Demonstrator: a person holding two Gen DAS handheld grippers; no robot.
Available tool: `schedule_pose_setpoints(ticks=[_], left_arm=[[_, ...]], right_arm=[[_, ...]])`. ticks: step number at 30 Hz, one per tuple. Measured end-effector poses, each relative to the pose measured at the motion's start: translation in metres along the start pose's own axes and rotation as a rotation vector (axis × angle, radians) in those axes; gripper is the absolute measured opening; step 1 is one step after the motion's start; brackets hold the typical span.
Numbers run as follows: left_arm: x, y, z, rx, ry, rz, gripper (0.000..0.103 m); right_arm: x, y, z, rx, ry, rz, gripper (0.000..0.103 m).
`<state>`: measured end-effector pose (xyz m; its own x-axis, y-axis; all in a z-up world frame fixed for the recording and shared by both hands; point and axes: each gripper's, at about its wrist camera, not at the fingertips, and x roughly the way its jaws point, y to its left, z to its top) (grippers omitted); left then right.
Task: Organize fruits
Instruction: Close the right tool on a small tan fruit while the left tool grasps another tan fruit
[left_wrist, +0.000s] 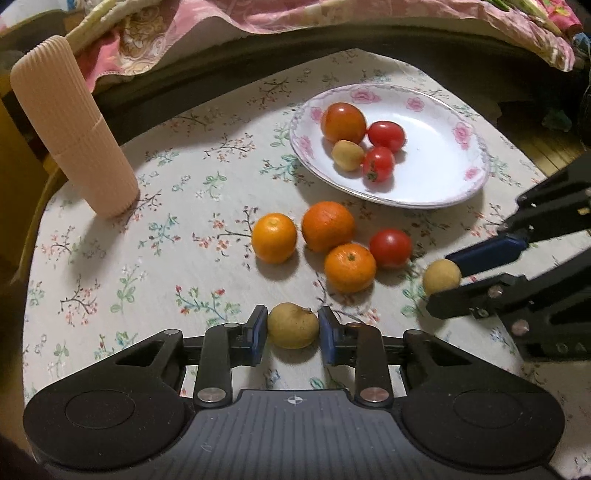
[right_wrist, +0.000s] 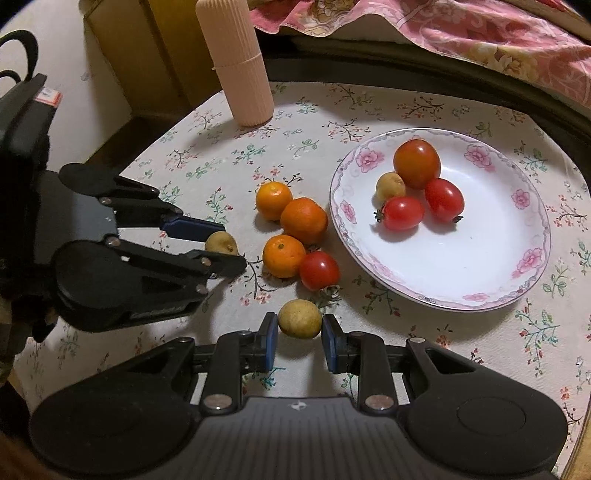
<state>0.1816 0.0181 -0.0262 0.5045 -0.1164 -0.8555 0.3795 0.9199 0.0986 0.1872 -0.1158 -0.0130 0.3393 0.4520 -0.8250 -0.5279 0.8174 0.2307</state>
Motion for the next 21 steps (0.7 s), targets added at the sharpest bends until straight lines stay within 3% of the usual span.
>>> schedule_pose_setpoints(ticks=[14, 21], left_arm=[[-0.012, -0.013, -0.024, 0.063, 0.026, -0.046, 0.043], [-0.013, -0.016, -0.028, 0.079, 0.032, -0.041, 0.062]], right_arm=[[0.005, 0.011, -0.013, -0.062, 0.040, -0.013, 0.029], [0.007, 0.008, -0.015, -0.065, 0.054, -0.006, 0.029]])
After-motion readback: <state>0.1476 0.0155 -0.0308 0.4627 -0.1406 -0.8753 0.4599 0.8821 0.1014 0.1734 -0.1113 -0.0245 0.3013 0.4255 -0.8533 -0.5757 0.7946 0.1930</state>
